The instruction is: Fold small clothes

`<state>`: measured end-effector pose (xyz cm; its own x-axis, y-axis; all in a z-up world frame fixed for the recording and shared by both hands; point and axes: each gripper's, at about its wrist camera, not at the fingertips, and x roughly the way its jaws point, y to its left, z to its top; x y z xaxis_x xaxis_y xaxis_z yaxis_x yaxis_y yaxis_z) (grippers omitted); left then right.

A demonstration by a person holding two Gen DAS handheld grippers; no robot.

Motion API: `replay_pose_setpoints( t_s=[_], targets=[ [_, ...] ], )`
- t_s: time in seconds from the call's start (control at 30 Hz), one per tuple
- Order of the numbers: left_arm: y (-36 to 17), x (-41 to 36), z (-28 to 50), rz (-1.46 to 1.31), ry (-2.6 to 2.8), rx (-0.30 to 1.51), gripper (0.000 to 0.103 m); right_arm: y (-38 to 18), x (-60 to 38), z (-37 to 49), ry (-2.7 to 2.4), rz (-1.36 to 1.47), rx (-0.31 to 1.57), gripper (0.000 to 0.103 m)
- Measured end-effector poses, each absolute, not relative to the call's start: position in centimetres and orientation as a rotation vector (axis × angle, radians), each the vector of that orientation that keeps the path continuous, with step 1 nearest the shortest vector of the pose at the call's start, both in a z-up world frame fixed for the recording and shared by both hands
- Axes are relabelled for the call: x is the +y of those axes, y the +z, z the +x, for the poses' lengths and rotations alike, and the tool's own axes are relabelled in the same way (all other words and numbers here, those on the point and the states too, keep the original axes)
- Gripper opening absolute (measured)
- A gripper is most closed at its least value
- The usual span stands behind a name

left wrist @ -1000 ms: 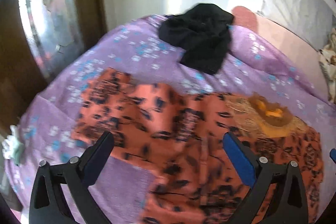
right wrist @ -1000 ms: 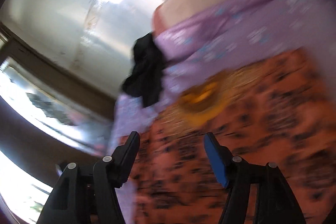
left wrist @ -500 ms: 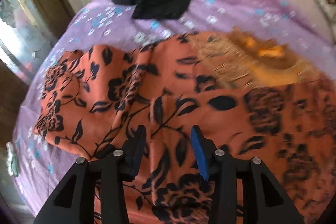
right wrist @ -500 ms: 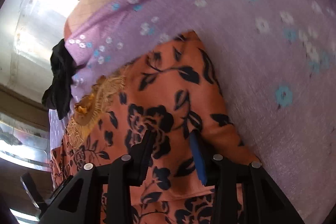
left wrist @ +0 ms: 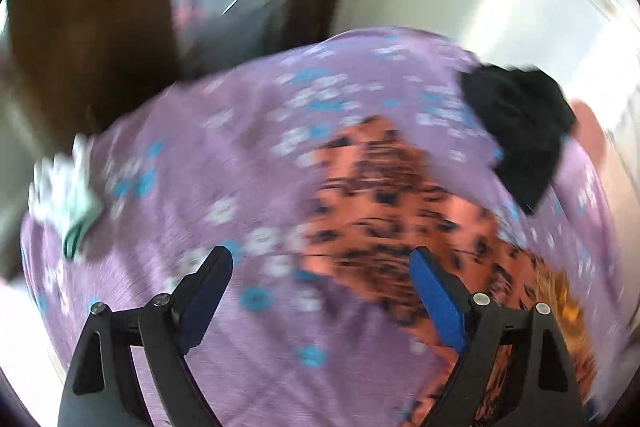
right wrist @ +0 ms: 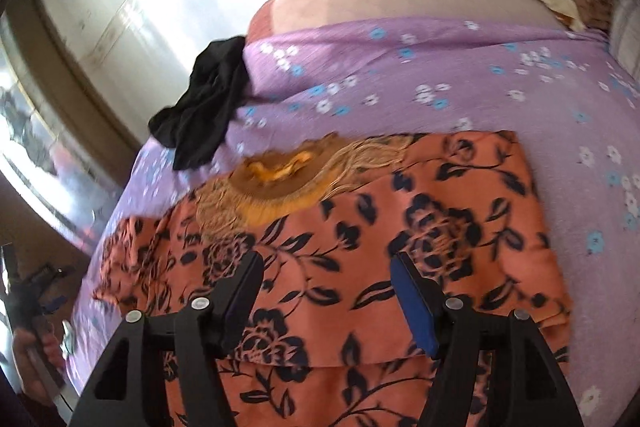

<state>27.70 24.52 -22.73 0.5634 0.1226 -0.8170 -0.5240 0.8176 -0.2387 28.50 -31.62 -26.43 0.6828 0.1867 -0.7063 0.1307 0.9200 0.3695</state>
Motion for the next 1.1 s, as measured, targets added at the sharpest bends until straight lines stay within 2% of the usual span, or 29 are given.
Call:
replay_pose_setpoints(
  t_s=[0.1, 0.17, 0.23, 0.3, 0.4, 0.57, 0.6, 0.63, 0.67, 0.7, 0.8, 0.9, 1.1],
  targets=[
    [-24.6, 26.7, 27.5, -0.639, 0.335, 0.926, 0.088, -26.9, -30.6, 28.6, 0.051, 0.400, 0.833, 0.069],
    [-25.7, 27.1, 27.8, -0.727, 0.271, 0.945, 0.079, -27.3, -30.3, 28.9, 0.056, 0.402, 0.839, 0.069],
    [-26.8, 26.7, 28.4, -0.803, 0.207, 0.972, 0.066, -27.6, -30.2, 29.0, 0.056, 0.409, 0.846, 0.069],
    [-27.9, 26.4, 29.4, -0.866, 0.159, 0.993, 0.058, -27.9, -30.2, 29.2, 0.052, 0.424, 0.852, 0.069],
    [-29.5, 26.2, 30.2, -0.980, 0.118, 1.021, 0.057, -28.1, -30.8, 29.3, 0.044, 0.450, 0.854, 0.069],
    [-30.1, 26.6, 31.5, -1.062, 0.144, 0.949, 0.057, -28.4, -31.3, 29.4, 0.034, 0.468, 0.856, 0.069],
    [-30.2, 26.8, 31.7, -1.066, 0.150, 0.939, 0.051, -28.4, -31.3, 29.4, 0.032, 0.469, 0.859, 0.069],
    [-30.2, 26.9, 32.0, -1.068, 0.162, 0.923, 0.030, -28.5, -31.4, 29.4, 0.029, 0.474, 0.862, 0.069],
    [-30.2, 26.9, 32.3, -1.064, 0.173, 0.920, 0.018, -28.6, -31.5, 29.4, 0.026, 0.483, 0.861, 0.069],
    [-30.2, 27.1, 32.3, -1.058, 0.179, 0.923, 0.014, -28.6, -31.7, 29.4, 0.025, 0.494, 0.859, 0.069],
    [-29.2, 26.3, 32.9, -1.003, 0.202, 0.899, 0.013, -28.2, -32.4, 29.1, 0.014, 0.511, 0.835, 0.068],
    [-25.4, 23.4, 33.3, -0.846, 0.178, 0.827, 0.012, -27.2, -33.7, 28.5, -0.015, 0.522, 0.792, 0.068],
    [-16.2, 10.8, 32.1, -0.424, -0.044, 0.665, 0.009, -25.3, -37.2, 26.9, -0.101, 0.590, 0.709, 0.068]
  ],
)
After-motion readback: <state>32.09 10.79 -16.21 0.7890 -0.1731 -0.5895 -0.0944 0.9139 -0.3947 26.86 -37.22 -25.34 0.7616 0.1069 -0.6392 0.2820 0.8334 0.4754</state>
